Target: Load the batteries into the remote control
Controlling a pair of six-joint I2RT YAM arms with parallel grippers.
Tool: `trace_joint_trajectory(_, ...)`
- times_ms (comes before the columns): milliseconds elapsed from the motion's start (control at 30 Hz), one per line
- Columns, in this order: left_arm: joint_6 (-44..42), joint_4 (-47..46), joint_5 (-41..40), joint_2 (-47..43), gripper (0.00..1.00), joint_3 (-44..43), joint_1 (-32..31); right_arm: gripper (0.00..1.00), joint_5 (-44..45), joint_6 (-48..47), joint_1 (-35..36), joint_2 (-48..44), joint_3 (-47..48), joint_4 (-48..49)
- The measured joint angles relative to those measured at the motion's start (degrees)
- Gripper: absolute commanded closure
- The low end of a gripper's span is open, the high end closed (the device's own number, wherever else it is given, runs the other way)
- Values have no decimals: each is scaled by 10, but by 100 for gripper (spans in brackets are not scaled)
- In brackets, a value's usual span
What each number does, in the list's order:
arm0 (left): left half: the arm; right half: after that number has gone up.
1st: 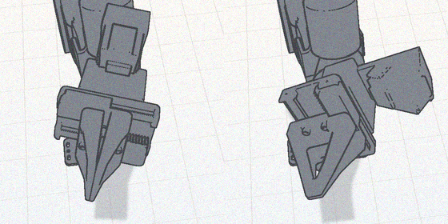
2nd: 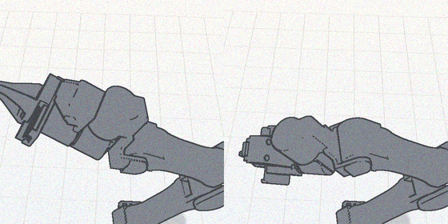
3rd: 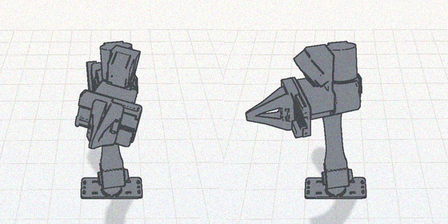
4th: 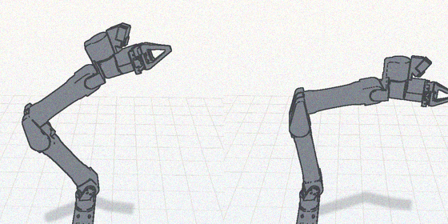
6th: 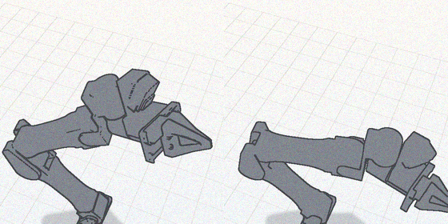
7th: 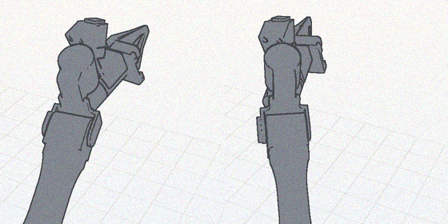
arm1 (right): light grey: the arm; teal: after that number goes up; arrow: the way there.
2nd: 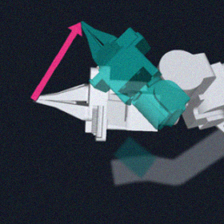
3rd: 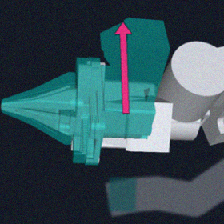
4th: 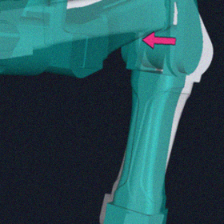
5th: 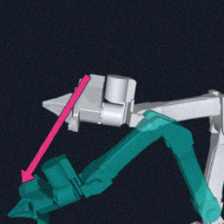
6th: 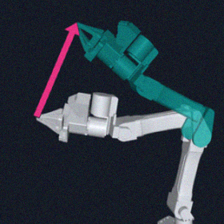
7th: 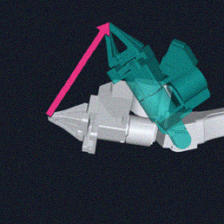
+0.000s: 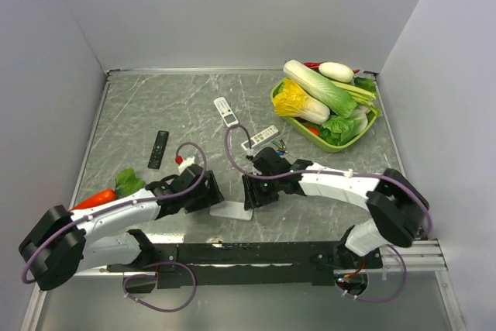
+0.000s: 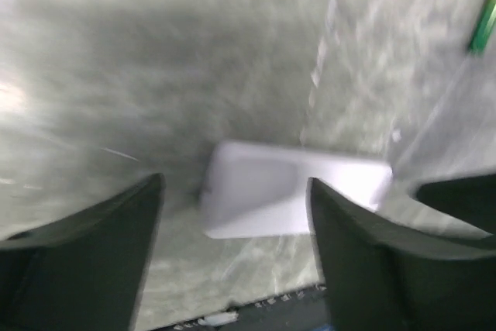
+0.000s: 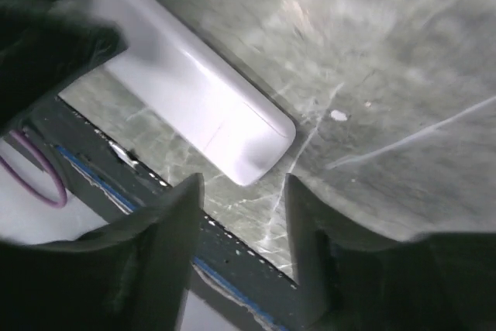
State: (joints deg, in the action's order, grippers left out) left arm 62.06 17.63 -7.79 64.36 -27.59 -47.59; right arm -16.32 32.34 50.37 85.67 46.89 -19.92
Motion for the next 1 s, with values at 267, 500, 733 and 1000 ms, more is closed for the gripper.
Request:
trace_joint_trajectory(267, -49, 83, -63, -90, 1, -66, 75, 5, 37, -131, 2, -137, 0, 3)
trace_joint_trajectory(500, -91, 169, -177, -232, 1, -138, 122, 0, 72, -253, 52, -113, 21, -8)
trace_joint_trajectory(733, -153, 192, -292, -436, 1, -177, 122, 0, 108, -351, 120, 22, 113, -28)
trace_joint_trajectory(1000, -238, 175, -355, -584, 1, -150, 122, 0, 116, -406, 147, 123, 182, -59)
